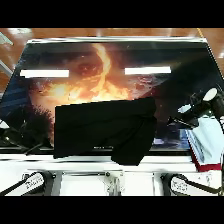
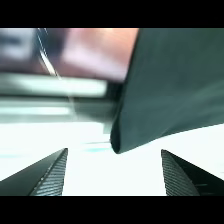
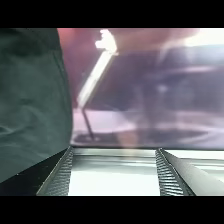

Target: Fold the shirts.

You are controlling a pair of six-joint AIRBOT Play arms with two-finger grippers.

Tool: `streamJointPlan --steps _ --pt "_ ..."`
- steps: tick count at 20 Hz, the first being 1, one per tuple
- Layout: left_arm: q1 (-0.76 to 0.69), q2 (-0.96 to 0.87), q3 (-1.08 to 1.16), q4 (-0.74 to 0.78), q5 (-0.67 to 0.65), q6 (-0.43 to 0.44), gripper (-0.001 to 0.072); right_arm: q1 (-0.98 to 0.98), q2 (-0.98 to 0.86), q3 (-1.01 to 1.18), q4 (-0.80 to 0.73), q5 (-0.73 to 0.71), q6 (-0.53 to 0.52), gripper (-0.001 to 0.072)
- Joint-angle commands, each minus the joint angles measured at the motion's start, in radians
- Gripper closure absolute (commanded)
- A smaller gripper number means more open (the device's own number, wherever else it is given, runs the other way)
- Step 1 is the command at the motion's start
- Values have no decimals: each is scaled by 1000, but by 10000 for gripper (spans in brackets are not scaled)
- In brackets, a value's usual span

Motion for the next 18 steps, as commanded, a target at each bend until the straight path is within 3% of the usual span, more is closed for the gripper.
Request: streamJointPlan --steps 1,4,9,10,11,12,15,18 --pt "31 16 -112 -78 84 40 29 -42 25 -87 104 -72 -24 84" --pt "28 0 -148 -212 151 75 30 -42 25 -90 156 -103 -24 84" --pt "-61 -51 -169 -270 200 84 64 -42 25 -90 159 -106 -22 84" --pt "-76 -54 -169 -297 222 76 275 -42 25 -90 158 -101 -22 84" --pt "-80 -53 -168 -319 232 76 548 -42 25 -90 153 -91 -23 83" --pt "-81 -53 -167 -338 232 77 660 -42 25 -100 154 -75 -24 84" --pt "-81 -51 -167 -344 222 81 671 10 25 -214 206 -56 -74 83" --pt "-81 -31 -166 -344 196 81 671 149 25 -374 293 -166 -114 83"
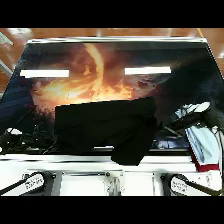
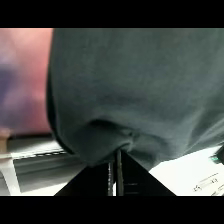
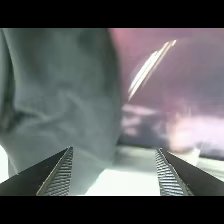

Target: Fold the shirts.

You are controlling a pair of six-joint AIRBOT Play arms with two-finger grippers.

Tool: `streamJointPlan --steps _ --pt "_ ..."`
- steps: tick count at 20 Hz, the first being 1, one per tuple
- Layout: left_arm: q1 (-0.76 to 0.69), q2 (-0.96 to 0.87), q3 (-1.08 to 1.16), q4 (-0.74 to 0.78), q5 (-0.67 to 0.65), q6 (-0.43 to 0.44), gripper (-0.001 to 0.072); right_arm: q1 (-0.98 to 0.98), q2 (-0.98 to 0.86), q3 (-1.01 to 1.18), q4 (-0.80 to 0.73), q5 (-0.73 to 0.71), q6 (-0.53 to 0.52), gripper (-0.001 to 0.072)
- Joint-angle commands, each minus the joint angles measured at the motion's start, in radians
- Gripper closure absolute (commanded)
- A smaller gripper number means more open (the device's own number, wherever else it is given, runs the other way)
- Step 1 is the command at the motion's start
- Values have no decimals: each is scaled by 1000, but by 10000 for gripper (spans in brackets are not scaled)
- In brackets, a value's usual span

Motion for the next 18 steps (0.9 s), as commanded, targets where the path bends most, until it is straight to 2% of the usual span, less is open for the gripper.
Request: streamJointPlan --steps 1,7,11,12,16,17,18 --pt "-4 26 2 -17 -26 2 670 139 0 -155 72 -102 -38 84" --pt "-4 95 3 -16 -46 2 671 195 40 -205 26 -55 -24 84" --pt "-4 96 12 -17 -42 13 671 240 104 -274 76 -197 83 85" --pt "-4 96 16 -17 -42 13 671 268 105 -294 84 -241 107 133" --pt "-4 96 43 -17 -43 13 671 344 117 -304 107 -328 146 593" --pt "-4 97 58 -17 -42 13 671 344 140 -301 105 -319 145 655" --pt "-4 99 77 -17 -41 20 671 344 170 -293 105 -303 119 655"
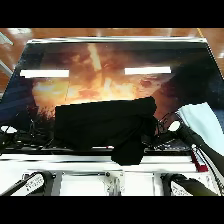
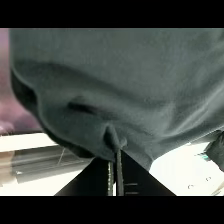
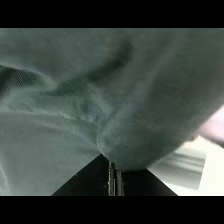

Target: Fold the shirts.

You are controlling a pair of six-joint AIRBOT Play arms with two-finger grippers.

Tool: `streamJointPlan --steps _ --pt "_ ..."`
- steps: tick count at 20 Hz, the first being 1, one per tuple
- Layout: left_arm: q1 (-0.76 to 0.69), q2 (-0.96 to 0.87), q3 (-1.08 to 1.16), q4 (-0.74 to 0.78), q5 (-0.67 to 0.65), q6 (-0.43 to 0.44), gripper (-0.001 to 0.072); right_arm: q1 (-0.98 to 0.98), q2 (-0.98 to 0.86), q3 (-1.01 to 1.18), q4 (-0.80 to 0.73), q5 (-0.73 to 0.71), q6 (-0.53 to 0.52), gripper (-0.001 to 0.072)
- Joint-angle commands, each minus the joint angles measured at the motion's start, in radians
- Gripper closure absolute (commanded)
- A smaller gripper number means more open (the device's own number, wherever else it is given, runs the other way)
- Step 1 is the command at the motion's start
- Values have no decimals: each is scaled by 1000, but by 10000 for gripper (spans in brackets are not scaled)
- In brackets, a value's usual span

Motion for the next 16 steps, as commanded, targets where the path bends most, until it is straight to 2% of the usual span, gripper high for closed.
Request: streamJointPlan --steps 1,4,8,11,16 --pt "0 6 57 -8 2 40 671 21 84 16 14 6 -44 655" --pt "0 7 142 -19 14 54 671 21 190 109 9 25 -72 656" --pt "0 4 224 -74 102 18 672 21 186 301 3 -88 -61 657" --pt "-2 2 240 -199 227 18 672 21 87 436 -6 -197 -61 657" --pt "-58 -22 245 -315 413 21 671 21 -150 642 -6 -253 -61 657"
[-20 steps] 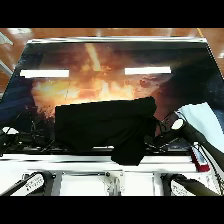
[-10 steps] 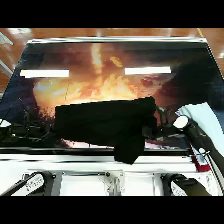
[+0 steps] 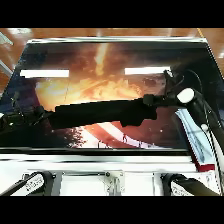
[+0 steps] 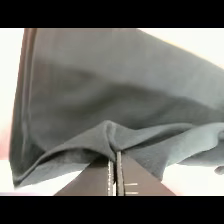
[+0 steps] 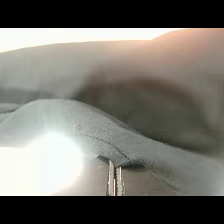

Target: Fold the shirts.

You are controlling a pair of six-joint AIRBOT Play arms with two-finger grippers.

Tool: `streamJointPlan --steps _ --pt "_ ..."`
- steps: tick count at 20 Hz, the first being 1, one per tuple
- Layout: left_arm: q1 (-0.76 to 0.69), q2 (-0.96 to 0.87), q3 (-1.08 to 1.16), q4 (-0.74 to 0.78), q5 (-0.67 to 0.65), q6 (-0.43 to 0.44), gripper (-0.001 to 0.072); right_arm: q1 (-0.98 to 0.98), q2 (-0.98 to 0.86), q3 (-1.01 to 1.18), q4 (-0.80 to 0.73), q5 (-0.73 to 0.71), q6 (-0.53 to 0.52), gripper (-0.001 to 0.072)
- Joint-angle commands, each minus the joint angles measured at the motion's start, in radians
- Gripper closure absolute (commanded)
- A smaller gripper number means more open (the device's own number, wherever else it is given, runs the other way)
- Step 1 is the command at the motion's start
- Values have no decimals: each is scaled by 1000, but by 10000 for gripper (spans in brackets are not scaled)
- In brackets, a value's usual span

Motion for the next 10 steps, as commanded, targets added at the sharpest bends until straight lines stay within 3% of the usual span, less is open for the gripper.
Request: streamJointPlan --steps 1,8,9,10 --pt "-48 -35 20 -80 139 3 670 1 -148 142 -3 -69 0 657" --pt "-93 -219 106 -81 160 -27 667 -99 -271 190 -35 -56 98 657" --pt "-95 -236 106 -82 145 -32 598 -105 -282 190 -35 -39 98 656" --pt "-98 -251 106 -81 124 -31 438 -105 -292 190 -35 -29 98 655"
